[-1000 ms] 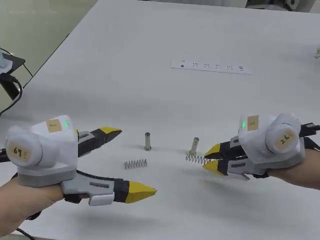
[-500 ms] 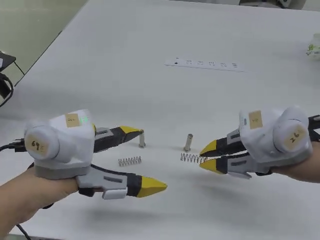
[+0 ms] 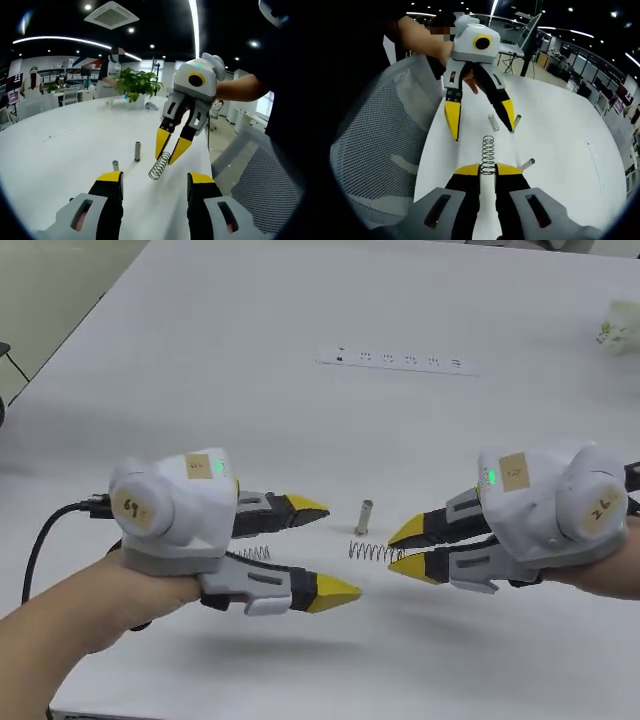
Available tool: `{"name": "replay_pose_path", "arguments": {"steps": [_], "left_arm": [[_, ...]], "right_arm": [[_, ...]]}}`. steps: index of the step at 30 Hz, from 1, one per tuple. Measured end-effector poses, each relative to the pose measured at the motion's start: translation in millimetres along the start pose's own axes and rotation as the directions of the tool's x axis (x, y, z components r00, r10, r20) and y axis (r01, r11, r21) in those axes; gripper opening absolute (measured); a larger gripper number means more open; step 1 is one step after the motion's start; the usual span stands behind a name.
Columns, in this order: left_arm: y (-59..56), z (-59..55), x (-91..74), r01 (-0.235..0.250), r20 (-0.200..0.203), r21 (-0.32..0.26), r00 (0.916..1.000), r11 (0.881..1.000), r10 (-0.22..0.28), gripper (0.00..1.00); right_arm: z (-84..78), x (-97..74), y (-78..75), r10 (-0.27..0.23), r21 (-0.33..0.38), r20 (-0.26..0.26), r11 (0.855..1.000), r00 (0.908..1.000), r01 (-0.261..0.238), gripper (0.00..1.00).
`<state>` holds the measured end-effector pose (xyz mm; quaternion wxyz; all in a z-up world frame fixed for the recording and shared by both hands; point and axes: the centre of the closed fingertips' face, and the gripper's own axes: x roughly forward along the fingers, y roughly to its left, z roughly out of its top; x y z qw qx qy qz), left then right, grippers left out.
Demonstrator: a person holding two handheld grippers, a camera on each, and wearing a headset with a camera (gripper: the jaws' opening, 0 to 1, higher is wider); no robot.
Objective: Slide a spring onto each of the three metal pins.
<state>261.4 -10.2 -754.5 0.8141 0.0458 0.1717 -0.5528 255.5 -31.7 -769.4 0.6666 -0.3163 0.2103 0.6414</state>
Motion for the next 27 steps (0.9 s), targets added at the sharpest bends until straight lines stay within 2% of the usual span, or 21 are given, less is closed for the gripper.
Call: {"name": "replay_pose_path", "arguments": {"steps": [4,7,10,17,27], "left_arm": [[-6.8,4.6,3.9,0.036,0.021,-0.015,0.9991,0.999,-0.036,0.30],[-9.3,4.2,6.6,0.051,0.019,-0.010,0.9985,0.999,-0.051,0.21],[-9.9,3.4,8.2,0.054,0.015,-0.001,0.9984,0.999,-0.054,0.20],[-12.6,6.0,8.8,0.072,0.017,0.017,0.9973,0.997,-0.072,0.07],[-18.3,6.0,7.7,0.096,0.003,0.041,0.9954,0.995,-0.096,0.03]], "right_arm": [[1.3,-0.8,1.8,0.008,0.005,0.012,1.000,0.9999,-0.008,0.08],[5.5,-3.7,2.4,0.015,0.011,0.034,1.000,0.9993,-0.015,0.08],[8.4,-4.7,2.8,0.018,0.004,0.040,1.000,0.9990,-0.019,0.08],[10.9,-4.9,5.1,0.034,-0.012,0.039,0.999,0.9987,-0.033,0.08],[10.2,-5.8,9.3,0.046,-0.008,0.039,0.999,0.9981,-0.046,0.08]]}}
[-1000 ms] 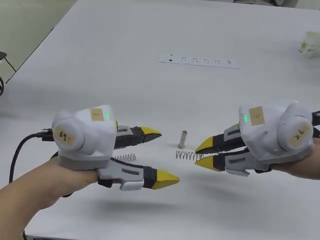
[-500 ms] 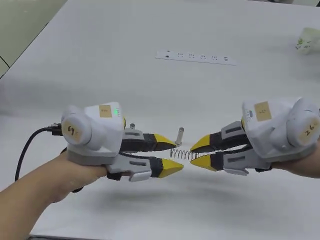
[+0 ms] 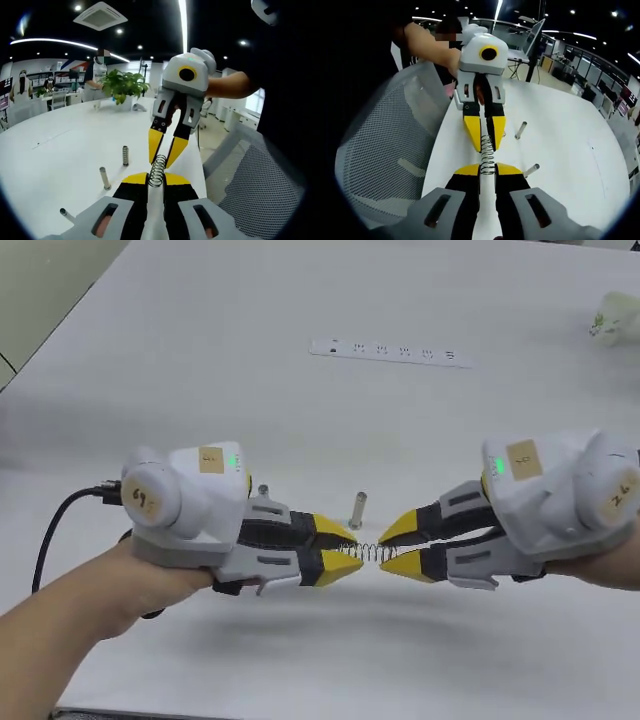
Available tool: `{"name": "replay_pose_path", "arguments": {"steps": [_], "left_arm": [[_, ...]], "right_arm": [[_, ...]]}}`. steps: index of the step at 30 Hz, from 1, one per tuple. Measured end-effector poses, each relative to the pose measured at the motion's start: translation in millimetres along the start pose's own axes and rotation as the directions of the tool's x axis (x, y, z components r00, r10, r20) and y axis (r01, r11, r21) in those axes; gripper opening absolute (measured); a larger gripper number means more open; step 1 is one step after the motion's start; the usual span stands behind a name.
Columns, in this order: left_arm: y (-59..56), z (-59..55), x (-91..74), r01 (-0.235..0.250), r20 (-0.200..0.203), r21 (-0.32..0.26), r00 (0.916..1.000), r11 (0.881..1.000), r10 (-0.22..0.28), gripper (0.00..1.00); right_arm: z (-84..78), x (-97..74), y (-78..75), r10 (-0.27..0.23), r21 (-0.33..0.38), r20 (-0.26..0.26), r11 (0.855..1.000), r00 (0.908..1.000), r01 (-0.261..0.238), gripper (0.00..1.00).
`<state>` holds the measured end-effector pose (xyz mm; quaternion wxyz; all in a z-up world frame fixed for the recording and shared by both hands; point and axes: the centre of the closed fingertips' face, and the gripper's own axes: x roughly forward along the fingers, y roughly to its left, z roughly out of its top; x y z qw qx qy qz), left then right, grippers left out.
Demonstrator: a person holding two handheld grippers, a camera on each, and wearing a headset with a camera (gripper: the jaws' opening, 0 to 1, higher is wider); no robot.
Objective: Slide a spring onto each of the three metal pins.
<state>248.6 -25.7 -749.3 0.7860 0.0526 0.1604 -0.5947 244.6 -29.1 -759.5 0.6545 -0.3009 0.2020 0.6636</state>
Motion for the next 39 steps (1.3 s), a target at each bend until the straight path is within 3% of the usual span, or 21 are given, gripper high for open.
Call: {"name": "replay_pose_path", "arguments": {"steps": [8,11,20,33,39], "left_arm": [[-3.2,2.3,0.1,0.023,-0.011,0.002,0.9997,1.000,-0.023,0.02],[-5.5,2.9,0.7,0.031,-0.012,-0.003,0.9994,1.000,-0.031,0.02],[-4.9,0.1,-0.6,0.036,-0.022,-0.001,0.9991,0.999,-0.036,0.02],[-0.6,-5.3,-1.6,0.014,-0.035,0.010,0.9993,1.000,-0.014,0.02],[-1.1,-6.1,-1.9,0.014,-0.032,0.010,0.9994,1.000,-0.014,0.02]], "right_arm": [[0.5,-1.5,1.8,-0.011,0.039,0.018,0.999,0.9998,0.010,0.09],[-2.9,-2.3,3.9,-0.005,0.095,0.029,0.996,0.9996,0.003,0.09],[-7.8,-4.1,6.1,-0.014,0.123,0.027,0.992,0.9995,0.011,0.08],[19.2,-16.8,-1.1,-0.047,0.113,0.100,0.993,0.9939,0.035,0.07],[24.2,-15.2,1.4,-0.049,0.091,0.100,0.995,0.9937,0.040,0.07]]}}
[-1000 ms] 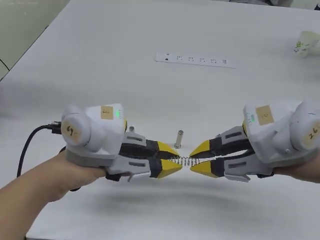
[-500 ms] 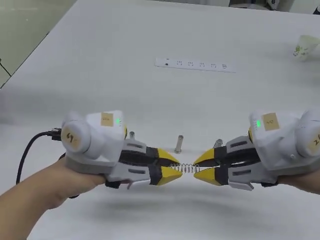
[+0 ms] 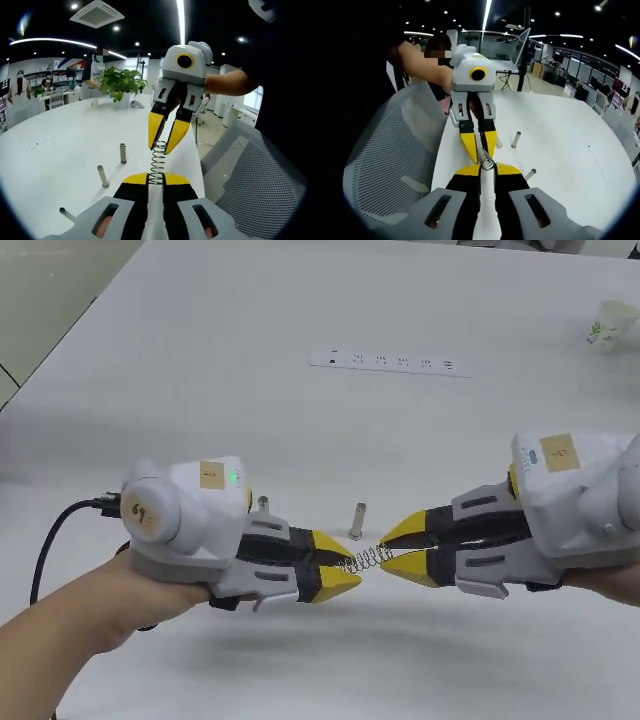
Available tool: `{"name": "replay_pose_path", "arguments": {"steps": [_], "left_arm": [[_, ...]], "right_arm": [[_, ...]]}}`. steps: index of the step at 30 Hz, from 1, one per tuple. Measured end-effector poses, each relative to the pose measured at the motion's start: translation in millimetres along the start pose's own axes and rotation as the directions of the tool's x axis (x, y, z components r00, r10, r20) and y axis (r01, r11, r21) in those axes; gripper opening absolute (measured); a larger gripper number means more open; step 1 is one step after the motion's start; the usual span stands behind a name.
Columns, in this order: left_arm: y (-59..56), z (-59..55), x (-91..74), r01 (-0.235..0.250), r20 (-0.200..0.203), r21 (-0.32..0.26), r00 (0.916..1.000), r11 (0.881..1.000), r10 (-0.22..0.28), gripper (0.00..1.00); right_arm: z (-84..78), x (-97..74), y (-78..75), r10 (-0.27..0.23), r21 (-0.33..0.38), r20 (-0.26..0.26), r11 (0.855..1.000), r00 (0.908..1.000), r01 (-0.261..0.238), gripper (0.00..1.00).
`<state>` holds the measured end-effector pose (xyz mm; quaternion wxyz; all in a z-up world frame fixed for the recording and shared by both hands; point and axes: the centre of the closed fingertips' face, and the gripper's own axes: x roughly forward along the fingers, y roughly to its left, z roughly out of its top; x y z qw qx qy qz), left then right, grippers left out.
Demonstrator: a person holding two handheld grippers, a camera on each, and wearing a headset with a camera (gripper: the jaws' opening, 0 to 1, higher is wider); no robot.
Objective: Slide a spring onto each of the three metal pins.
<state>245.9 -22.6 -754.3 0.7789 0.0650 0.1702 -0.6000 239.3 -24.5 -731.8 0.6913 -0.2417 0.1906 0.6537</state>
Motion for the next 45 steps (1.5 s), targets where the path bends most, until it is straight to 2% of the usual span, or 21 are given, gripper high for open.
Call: {"name": "replay_pose_path", "arguments": {"steps": [6,9,14,20,28,45], "left_arm": [[-2.1,-1.8,0.0,0.004,0.007,-0.012,1.0000,1.000,-0.004,0.02],[-2.8,-1.3,0.5,0.005,0.010,-0.010,0.9999,1.000,-0.005,0.02],[-2.8,-1.7,2.2,0.002,0.008,-0.003,1.0000,1.000,-0.002,0.02],[-5.0,1.3,4.3,0.006,0.031,-0.014,0.9995,1.000,-0.005,0.02],[-6.8,1.5,4.2,0.006,0.037,-0.018,0.9993,1.000,-0.005,0.02],[-6.4,6.1,1.2,-0.013,0.056,-0.022,0.9983,1.000,0.014,0.03]], "right_arm": [[5.9,1.0,4.1,0.009,-0.020,0.003,1.000,1.0000,-0.009,0.07],[14.3,1.5,4.2,0.015,-0.010,0.030,1.000,0.9994,-0.014,0.08],[21.2,6.2,5.0,0.018,-0.031,0.037,0.999,0.9992,-0.017,0.08],[34.4,11.8,8.5,0.022,-0.055,0.071,0.998,0.9972,-0.019,0.08],[34.4,14.8,8.5,0.009,-0.076,0.079,0.997,0.9968,-0.003,0.08],[36.7,11.5,5.5,0.005,-0.084,0.055,0.997,0.9985,-0.001,0.07]]}}
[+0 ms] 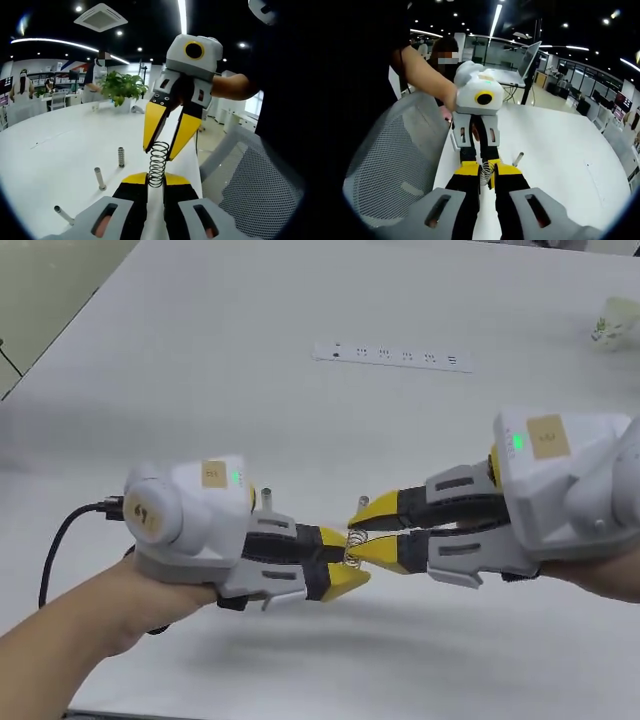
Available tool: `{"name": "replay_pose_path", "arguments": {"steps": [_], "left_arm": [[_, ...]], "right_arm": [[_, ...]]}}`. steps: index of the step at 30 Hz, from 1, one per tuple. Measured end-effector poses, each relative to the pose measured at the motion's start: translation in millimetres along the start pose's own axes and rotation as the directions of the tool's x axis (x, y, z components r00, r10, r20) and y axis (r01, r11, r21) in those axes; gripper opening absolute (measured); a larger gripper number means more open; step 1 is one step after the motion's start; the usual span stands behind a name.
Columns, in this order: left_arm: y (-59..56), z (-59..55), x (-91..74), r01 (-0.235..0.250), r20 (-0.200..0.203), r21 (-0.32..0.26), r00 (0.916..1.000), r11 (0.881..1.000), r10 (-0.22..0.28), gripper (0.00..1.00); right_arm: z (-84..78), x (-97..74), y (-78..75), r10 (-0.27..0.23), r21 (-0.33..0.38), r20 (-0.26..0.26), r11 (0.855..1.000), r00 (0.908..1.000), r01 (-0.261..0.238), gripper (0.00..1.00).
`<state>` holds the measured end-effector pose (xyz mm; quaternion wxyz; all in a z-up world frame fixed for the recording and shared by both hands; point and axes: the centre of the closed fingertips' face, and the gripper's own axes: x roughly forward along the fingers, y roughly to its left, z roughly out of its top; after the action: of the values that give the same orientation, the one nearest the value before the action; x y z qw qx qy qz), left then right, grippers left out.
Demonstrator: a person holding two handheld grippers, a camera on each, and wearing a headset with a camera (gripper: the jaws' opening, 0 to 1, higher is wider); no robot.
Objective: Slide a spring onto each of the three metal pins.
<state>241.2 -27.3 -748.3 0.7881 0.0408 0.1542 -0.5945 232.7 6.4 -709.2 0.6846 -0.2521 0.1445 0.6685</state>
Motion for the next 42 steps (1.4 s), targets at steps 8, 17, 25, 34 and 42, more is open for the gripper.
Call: {"name": "replay_pose_path", "arguments": {"steps": [8,17,25,34,42], "left_arm": [[5.0,0.0,-3.1,-0.022,-0.005,-0.018,0.9998,1.000,0.022,0.06],[14.7,-0.1,-15.0,-0.073,0.001,-0.028,0.9973,0.997,0.073,0.17],[33.6,2.0,-38.0,-0.172,0.017,-0.029,0.9849,0.985,0.172,0.37],[45.7,-1.9,-53.8,-0.241,0.018,-0.043,0.9701,0.970,0.242,0.51],[52.7,-12.4,-64.6,-0.273,0.007,-0.089,0.9616,0.958,0.274,0.66]], "right_arm": [[4.4,-0.7,-2.4,-0.007,-0.005,0.008,1.000,0.9999,0.007,0.07],[3.3,-0.7,-5.9,-0.017,-0.012,0.002,1.000,0.9998,0.017,0.08],[1.4,-1.2,-11.8,-0.038,-0.007,-0.002,0.999,0.9993,0.038,0.08],[1.8,-1.0,-13.5,-0.049,-0.008,0.001,0.999,0.9988,0.049,0.08],[-4.0,-3.4,-19.5,-0.078,0.000,-0.007,0.997,0.9969,0.078,0.08]]}}
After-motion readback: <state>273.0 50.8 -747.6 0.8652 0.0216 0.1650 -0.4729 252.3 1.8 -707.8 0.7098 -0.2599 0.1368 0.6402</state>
